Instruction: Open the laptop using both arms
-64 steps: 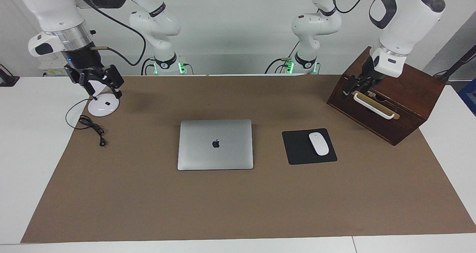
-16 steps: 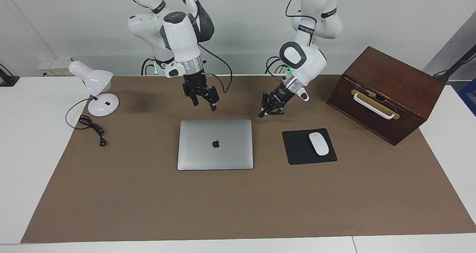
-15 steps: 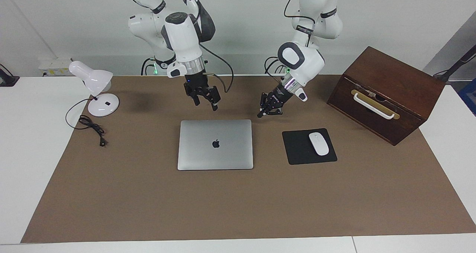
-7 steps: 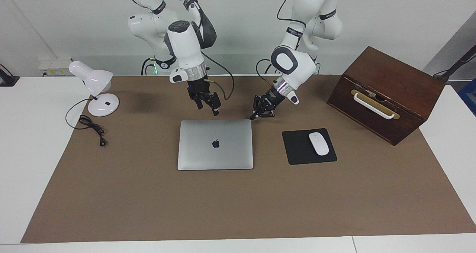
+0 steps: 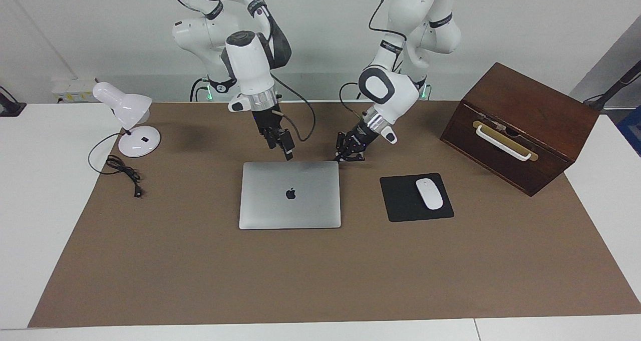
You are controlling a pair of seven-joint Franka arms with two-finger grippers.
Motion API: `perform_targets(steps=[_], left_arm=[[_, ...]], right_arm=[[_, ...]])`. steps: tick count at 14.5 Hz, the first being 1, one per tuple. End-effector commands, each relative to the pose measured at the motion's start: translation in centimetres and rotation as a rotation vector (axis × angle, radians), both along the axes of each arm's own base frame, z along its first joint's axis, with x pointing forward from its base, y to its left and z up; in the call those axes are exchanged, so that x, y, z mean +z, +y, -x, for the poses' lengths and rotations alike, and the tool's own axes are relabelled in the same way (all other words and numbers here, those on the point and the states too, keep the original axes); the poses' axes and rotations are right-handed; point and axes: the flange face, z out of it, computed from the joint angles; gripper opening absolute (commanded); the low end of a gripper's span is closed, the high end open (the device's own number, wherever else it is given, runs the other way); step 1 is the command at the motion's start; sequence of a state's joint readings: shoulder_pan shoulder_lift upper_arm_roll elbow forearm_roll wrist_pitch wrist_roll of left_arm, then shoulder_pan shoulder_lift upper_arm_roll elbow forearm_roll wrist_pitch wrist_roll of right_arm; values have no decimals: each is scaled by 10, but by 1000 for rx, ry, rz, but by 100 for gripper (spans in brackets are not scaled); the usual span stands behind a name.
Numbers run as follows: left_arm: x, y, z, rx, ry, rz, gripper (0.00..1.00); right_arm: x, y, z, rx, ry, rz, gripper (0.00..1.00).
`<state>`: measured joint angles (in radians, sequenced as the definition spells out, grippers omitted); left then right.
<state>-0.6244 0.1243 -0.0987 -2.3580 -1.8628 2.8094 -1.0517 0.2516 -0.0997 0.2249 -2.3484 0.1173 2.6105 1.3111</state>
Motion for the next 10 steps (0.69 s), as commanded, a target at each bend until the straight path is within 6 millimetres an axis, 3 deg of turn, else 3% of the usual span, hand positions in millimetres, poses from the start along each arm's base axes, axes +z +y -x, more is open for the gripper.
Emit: perform_targets(steps=[1,10], left_arm=[[-5,-10,-11,20,-14,-9,0],[-6,-15,-25,31,-21,-2,0]], right_arm=[[-14,-4,4,-41,-2,-24,100],[-52,-5,1,-58,-4,-35,100]])
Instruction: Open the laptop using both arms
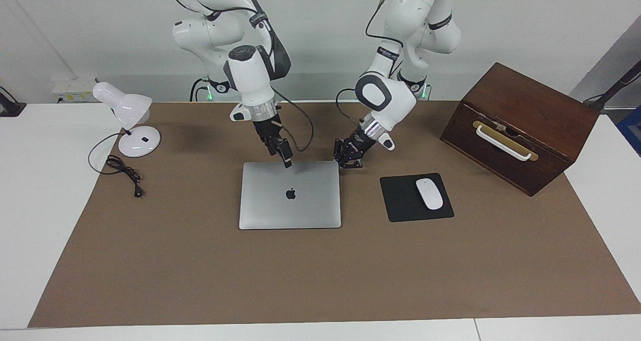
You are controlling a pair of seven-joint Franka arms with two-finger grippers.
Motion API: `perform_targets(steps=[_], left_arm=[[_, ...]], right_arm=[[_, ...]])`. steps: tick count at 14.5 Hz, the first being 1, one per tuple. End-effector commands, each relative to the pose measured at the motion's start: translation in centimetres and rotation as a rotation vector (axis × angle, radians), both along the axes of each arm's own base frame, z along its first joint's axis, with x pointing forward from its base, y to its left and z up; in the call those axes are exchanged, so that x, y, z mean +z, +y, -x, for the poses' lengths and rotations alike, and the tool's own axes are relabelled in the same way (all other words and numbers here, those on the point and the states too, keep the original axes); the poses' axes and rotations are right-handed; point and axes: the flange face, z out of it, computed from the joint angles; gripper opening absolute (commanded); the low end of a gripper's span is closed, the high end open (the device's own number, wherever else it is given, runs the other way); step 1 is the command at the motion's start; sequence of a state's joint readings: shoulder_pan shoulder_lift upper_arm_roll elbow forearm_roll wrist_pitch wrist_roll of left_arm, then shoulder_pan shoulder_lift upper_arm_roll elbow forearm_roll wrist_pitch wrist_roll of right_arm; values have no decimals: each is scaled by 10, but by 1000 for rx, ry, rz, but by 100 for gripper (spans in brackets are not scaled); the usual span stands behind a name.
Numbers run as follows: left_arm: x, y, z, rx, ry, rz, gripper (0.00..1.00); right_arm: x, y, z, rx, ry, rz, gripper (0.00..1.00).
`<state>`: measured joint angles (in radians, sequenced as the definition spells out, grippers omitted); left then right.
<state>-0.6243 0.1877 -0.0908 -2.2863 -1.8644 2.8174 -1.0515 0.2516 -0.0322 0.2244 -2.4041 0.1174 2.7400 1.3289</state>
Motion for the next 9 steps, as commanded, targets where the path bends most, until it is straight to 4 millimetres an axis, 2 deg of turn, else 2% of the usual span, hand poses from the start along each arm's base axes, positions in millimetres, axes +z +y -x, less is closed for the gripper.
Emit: perform_targets(steps=[1,3,9], left_arm=[[-5,-5,-6,14,-12,-11,0],[-5,-7,-10,16,-13,-8,0],[-14,-6,-10,14,-5,-21,0]], right_arm=[[-10,-1,0,-30,-1,-21,100],[-17,-1,-1,-29,11,-18,100],[-20,-2,-1,-24,15,-14,100]])
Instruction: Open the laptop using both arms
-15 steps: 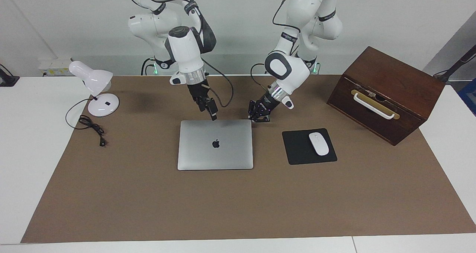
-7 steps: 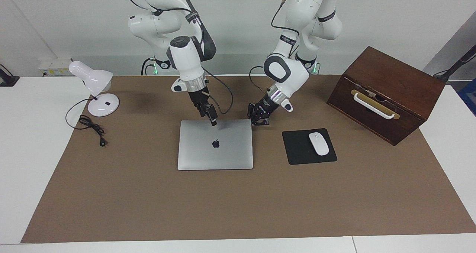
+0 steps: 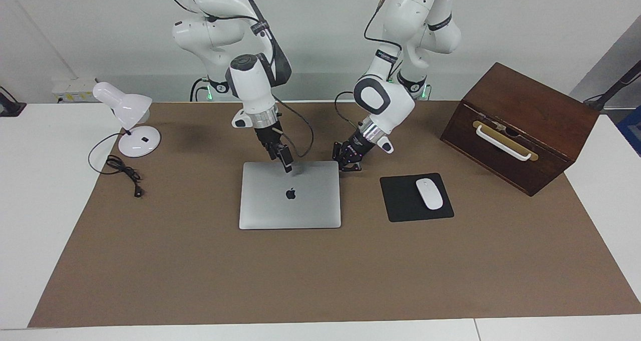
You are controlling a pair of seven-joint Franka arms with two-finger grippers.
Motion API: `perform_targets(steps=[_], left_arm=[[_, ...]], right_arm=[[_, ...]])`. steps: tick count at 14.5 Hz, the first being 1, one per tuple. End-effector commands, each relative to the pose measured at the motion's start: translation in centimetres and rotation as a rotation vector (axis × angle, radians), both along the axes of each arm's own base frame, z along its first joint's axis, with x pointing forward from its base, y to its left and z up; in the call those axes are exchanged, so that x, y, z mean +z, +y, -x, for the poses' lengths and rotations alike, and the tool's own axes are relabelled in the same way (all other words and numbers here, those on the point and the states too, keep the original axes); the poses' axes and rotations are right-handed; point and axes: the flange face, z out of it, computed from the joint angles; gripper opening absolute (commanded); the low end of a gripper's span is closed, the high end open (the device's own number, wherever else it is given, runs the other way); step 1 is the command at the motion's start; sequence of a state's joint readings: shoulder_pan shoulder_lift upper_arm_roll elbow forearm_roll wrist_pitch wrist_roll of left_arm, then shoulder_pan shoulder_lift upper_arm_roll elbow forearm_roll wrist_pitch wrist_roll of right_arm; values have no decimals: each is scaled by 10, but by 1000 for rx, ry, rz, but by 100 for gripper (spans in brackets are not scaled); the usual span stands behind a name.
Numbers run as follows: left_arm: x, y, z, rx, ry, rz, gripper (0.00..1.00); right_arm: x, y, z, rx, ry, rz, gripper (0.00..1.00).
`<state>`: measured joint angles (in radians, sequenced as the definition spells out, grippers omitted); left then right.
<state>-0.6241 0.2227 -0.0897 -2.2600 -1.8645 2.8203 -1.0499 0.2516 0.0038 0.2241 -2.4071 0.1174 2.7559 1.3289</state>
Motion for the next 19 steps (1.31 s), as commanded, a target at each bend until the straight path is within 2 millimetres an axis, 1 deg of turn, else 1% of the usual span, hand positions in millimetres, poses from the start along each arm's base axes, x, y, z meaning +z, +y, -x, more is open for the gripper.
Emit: perform_targets(steps=[1,6,11,19], left_arm=[[-10,-2,-5,3,-15,-23,0],[-16,-1,-3,-13,-21,-37,0],[-16,-1,-3,-14,-22,-37,0],[-16,0,-4,-13,-22,-38,0]], right_arm=[[-2,-2,0,-22,-8,-18,100],[-2,-3,-1,-20,-10,-17,100],[-12,-1,-3,-21,-12,-21,100],[-9,-7,-11,-19,-31,-23,100]])
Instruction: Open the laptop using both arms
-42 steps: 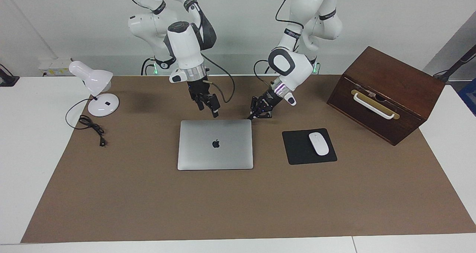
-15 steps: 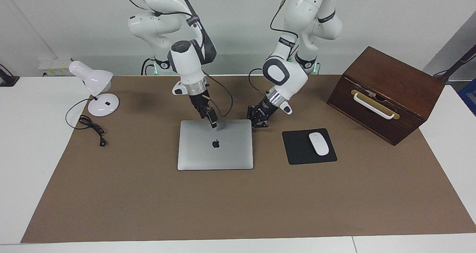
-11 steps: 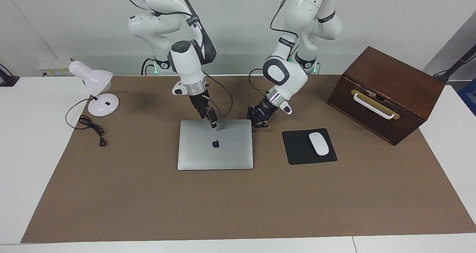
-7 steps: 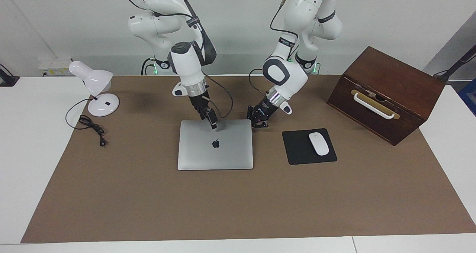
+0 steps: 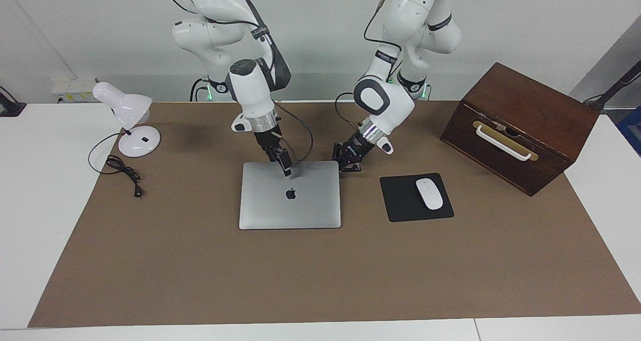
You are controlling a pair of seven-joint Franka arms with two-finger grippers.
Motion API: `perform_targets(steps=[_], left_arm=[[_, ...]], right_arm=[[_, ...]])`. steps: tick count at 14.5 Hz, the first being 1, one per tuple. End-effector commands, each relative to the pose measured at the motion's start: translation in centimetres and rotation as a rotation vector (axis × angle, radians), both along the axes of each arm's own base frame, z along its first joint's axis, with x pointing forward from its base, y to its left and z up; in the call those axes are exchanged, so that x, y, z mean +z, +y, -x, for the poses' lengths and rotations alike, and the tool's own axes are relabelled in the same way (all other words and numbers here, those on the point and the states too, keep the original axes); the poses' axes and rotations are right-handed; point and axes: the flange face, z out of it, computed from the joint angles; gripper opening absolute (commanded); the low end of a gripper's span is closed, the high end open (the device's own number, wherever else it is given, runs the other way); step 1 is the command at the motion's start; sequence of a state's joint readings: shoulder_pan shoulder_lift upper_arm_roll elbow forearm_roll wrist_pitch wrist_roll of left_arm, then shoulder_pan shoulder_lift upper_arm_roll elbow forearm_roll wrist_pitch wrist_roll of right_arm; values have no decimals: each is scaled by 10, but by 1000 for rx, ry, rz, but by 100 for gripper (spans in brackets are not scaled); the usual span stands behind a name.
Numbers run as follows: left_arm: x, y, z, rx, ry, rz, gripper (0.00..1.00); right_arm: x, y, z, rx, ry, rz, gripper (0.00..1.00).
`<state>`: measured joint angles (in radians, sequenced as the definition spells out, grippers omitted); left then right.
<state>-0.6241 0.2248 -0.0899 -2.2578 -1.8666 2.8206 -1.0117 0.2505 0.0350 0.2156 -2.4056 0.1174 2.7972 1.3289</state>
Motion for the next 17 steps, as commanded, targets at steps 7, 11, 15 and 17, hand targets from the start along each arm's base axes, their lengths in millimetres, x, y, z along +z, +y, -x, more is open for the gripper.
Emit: perform_targets(steps=[7,11,15,17], left_arm=[[-16,1,-4,13,2,-28,0],[-16,1,-4,13,2,-28,0],[-16,3,-4,16,3,-29,0],[-16,2,-5,16,2,-28,0]], right_arm=[[6,-8,-19,-2,-65,-24,100],[17,-6,-35,-6,-92,-37,100],[40,-18,-61,18,-146,-28,100],[51,-25,-71,26,-153,-19,100]])
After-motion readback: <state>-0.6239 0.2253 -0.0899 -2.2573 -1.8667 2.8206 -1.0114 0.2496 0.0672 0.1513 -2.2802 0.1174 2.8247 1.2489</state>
